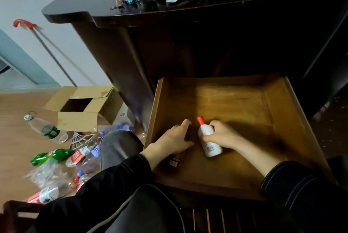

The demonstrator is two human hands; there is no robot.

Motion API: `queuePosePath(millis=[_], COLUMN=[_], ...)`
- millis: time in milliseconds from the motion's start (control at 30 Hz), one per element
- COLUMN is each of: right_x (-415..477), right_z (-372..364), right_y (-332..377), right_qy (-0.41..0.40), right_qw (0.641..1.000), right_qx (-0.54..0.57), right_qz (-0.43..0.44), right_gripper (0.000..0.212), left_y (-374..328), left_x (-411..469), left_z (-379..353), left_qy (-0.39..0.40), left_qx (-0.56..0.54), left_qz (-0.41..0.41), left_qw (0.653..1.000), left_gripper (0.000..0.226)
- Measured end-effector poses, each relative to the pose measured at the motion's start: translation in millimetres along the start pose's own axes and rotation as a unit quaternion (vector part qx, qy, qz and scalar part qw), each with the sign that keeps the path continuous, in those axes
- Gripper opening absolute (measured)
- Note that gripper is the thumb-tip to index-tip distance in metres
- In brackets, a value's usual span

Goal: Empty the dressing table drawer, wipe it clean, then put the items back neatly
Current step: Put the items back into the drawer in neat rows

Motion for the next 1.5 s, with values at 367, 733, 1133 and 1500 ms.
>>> queuePosePath(millis=[367,733,1133,1500], right_x=[0,-2,-16,-32], right_z=[-6,-8,-48,-80], right_y=[-1,2,19,28], right_qy=[0.037,0.065,0.124,0.21], right_qw=[0.999,0.998,0.973,0.972], right_qx=[0.012,0.016,0.168,0.058], right_qz=[-0.013,-0.021,-0.096,-0.085], right_gripper=[0.024,0.025,0.063,0.056], left_y=[-16,-17,3,3], left_x=[-8,-26,-62,-63], left_z=[13,32,65,66], left_qy=[-0.058,-0.08,-0.257,-0.274], left_qx=[0.338,0.312,0.194,0.172], left_qz=[0.013,-0.018,-0.146,-0.138], left_qw=[0.939,0.946,0.935,0.936], left_gripper=[0.032,0.032,0.026,0.016])
Point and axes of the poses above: each hand's wrist, its own x-axis towards the middle knuckle, its own z-axis out of the back of the hand, y = z × x, the point moved 7 cm from there along x, towards the middle knuckle
